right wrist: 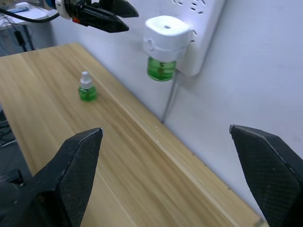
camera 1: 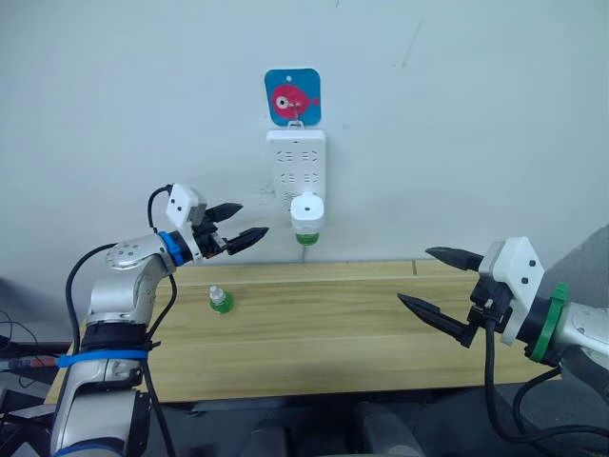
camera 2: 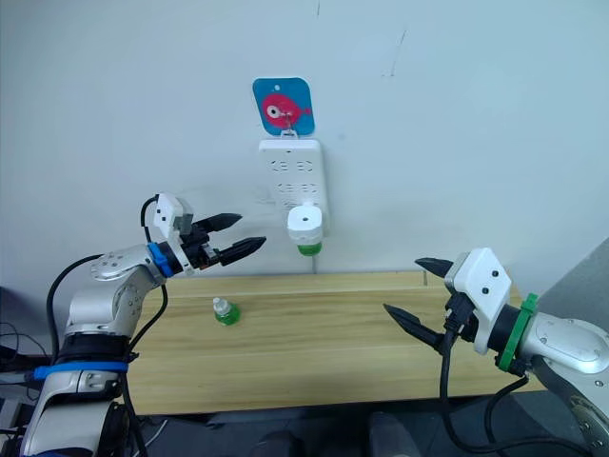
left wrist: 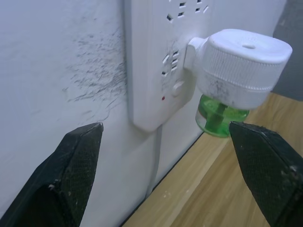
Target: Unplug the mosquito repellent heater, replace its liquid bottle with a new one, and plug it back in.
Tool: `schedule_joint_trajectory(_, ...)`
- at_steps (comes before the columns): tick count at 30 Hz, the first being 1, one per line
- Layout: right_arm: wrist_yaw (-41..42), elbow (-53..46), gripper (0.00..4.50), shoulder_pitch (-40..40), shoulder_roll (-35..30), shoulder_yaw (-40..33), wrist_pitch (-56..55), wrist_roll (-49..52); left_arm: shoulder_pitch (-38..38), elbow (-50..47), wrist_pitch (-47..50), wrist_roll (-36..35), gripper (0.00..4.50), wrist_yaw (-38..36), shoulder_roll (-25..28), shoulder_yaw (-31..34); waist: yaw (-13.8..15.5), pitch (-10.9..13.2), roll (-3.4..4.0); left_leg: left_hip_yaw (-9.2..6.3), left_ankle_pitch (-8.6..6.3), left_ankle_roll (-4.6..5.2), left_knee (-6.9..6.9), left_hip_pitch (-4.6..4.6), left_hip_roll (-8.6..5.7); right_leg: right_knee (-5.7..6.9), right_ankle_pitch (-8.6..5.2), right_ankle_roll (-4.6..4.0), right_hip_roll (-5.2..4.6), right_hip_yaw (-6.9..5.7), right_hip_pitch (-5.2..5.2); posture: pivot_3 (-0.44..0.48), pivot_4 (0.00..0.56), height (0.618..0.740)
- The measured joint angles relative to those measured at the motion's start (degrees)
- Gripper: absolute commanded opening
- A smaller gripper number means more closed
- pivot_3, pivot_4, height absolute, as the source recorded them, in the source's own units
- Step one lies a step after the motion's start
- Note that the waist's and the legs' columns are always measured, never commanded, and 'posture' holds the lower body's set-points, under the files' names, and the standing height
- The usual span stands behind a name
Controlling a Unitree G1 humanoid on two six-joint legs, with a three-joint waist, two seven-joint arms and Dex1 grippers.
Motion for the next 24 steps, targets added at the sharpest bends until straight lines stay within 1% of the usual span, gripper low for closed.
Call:
schedule_joint_trajectory(6, -4.1, -2.3, 4.49, -2.1, -0.6, -0.5, 3.2, 3.2, -8.2, 12.5, -6.2, 3.7, 4.50, -1.1, -3.2, -1.5, -1.3, 0.8, -0.11, -0.01, -0.01, 0.01, -0.01, -0.08, -0.02, -0.10, 0.00, 0.02, 0.00, 0.01, -0.03, -0.242, 0.164, 0.740)
schedule_joint_trajectory(8, -5.0, -2.6, 4.49, -2.2, -0.8, -1.2, 3.8, 4.2, -9.5, 14.6, -7.6, 4.2, 4.50, -2.4, -3.6, -1.7, -1.6, 1.1, -0.12, -0.03, -0.01, 0.02, -0.02, -0.09, 0.01, -0.08, -0.02, 0.06, -0.03, 0.01, -0.03, -0.253, 0.168, 0.740)
schedule_joint_trajectory(13, -7.6, -4.0, 4.49, -2.3, -1.4, -1.9, 5.5, 7.4, -13.0, 20.8, -10.1, 5.1, 4.50, -4.4, -4.3, -1.8, -1.4, 1.5, -0.17, -0.18, 0.03, 0.00, 0.09, -0.11, -0.01, -0.07, 0.11, 0.29, -0.09, -0.02, 0.03, -0.264, 0.169, 0.740)
schedule_joint_trajectory(16, -8.8, -4.5, 4.50, -2.3, -1.7, -2.0, 5.9, 8.9, -14.6, 23.4, -10.7, 5.5, 3.86, -4.7, -4.4, -1.6, -1.5, 1.7, -0.23, -0.09, 0.10, 0.05, 0.17, -0.11, -0.03, -0.06, 0.20, 0.43, -0.08, 0.04, 0.06, -0.270, 0.168, 0.740)
schedule_joint_trajectory(20, -10.2, -4.8, 4.50, -2.3, -2.6, -2.1, 6.0, 10.8, -17.2, 26.1, -11.5, 6.0, 2.60, -6.6, -5.1, -1.6, -2.2, 1.7, -0.31, 0.01, 0.09, 0.06, 0.10, -0.27, -0.05, -0.26, 0.21, 0.46, -0.08, 0.06, -0.03, -0.272, 0.168, 0.740)
schedule_joint_trajectory(23, -10.8, -4.9, 4.50, -2.2, -3.3, -2.4, 6.0, 12.1, -18.8, 27.0, -12.7, 7.0, 1.64, -8.2, -5.2, -1.9, -2.5, 1.7, -0.31, -0.01, 0.09, 0.07, 0.15, -1.17, -0.05, -0.20, 0.24, 0.48, -0.08, 0.08, -0.94, -0.277, 0.168, 0.740)
schedule_joint_trajectory(24, -11.1, -4.9, 4.50, -2.1, -3.5, -2.4, 6.0, 12.6, -19.0, 27.7, -13.1, 7.3, 1.64, -9.2, -5.3, -2.0, -2.5, 1.7, -0.30, -0.05, 0.09, 0.07, 0.16, -1.33, -0.05, -0.15, 0.34, 0.32, -0.09, 0.10, -1.07, -0.277, 0.168, 0.740)
